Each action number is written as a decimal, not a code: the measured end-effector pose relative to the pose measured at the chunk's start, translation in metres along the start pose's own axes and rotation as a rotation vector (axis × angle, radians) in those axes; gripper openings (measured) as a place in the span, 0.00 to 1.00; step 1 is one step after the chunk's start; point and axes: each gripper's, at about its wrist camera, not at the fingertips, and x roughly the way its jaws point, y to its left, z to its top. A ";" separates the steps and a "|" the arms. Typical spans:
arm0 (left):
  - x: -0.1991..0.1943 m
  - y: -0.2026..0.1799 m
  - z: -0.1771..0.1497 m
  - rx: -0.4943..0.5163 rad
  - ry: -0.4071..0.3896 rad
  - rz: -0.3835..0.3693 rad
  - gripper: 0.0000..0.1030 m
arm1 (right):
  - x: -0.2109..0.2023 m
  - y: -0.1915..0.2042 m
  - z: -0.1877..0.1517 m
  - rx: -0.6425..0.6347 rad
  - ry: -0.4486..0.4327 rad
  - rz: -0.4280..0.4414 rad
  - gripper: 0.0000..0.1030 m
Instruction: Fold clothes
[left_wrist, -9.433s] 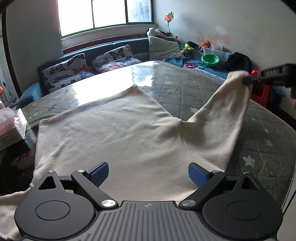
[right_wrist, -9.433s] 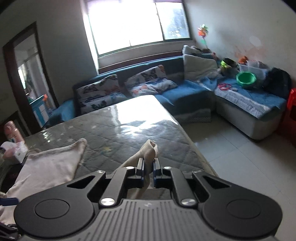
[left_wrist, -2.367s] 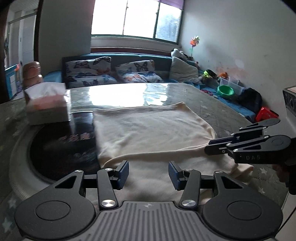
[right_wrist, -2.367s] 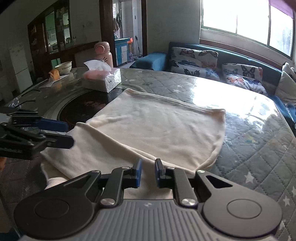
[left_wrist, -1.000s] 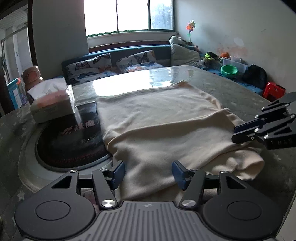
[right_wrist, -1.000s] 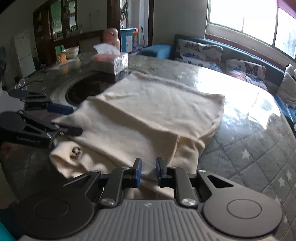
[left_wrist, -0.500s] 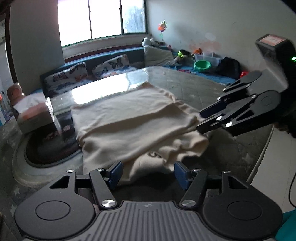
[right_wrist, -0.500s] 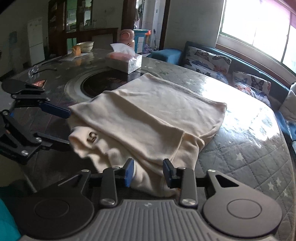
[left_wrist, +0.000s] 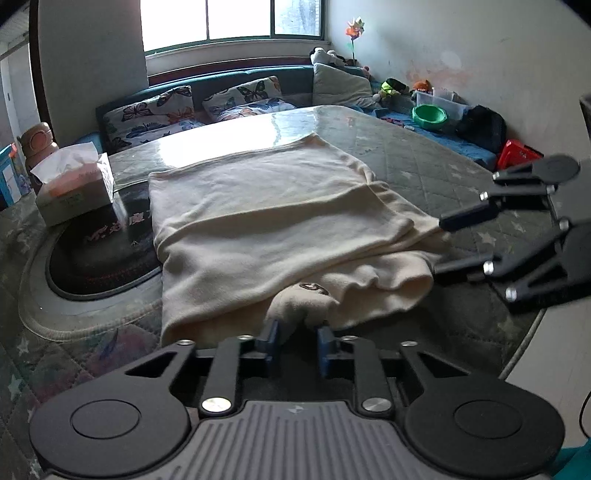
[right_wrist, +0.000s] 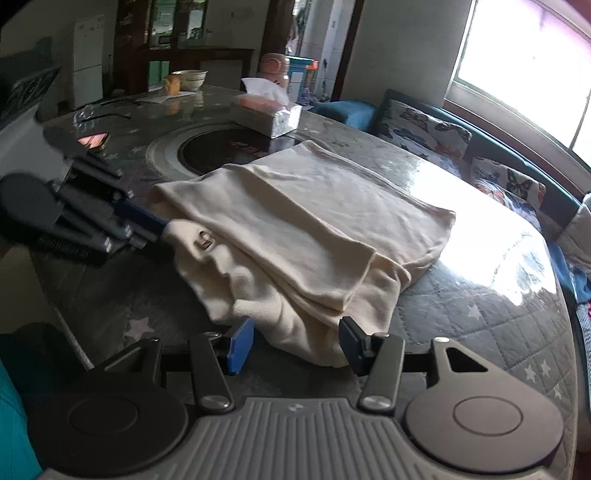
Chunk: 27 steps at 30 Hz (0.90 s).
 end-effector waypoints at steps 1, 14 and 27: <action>-0.001 0.002 0.002 -0.005 -0.008 -0.002 0.16 | 0.000 0.002 -0.001 -0.016 -0.004 -0.001 0.54; 0.012 0.033 0.037 -0.088 -0.051 -0.055 0.09 | 0.020 0.019 0.000 -0.182 -0.059 -0.012 0.56; -0.012 0.024 0.012 0.119 -0.114 -0.043 0.53 | 0.029 -0.018 0.031 -0.004 -0.085 0.105 0.09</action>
